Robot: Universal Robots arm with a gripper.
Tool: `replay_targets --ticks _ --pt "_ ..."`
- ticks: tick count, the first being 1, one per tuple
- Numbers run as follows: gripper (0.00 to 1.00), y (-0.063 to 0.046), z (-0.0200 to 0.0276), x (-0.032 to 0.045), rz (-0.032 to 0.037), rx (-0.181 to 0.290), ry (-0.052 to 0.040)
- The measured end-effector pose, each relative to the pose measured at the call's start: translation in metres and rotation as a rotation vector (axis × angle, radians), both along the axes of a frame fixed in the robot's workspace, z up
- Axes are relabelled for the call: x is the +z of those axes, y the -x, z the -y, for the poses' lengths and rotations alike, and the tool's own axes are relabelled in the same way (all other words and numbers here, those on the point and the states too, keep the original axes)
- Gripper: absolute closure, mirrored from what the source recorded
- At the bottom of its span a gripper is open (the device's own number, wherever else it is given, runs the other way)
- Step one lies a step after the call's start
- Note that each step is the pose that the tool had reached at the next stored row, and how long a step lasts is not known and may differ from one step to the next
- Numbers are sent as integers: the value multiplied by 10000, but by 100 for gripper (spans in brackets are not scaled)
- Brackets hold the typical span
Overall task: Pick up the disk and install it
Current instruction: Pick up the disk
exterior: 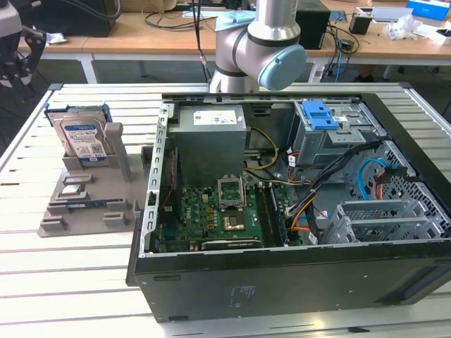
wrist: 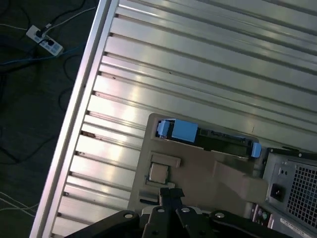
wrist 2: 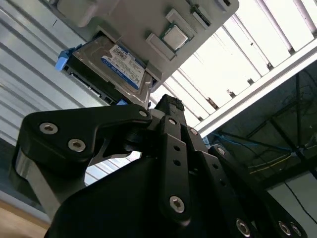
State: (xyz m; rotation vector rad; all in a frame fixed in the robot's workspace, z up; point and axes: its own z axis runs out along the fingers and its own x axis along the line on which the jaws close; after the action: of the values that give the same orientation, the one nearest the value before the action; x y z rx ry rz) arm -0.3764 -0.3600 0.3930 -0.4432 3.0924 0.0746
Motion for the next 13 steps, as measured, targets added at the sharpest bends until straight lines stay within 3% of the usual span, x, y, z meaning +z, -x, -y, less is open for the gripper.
replay_targets --ticks 13 --pt "90 0 0 0 0 2032 0"
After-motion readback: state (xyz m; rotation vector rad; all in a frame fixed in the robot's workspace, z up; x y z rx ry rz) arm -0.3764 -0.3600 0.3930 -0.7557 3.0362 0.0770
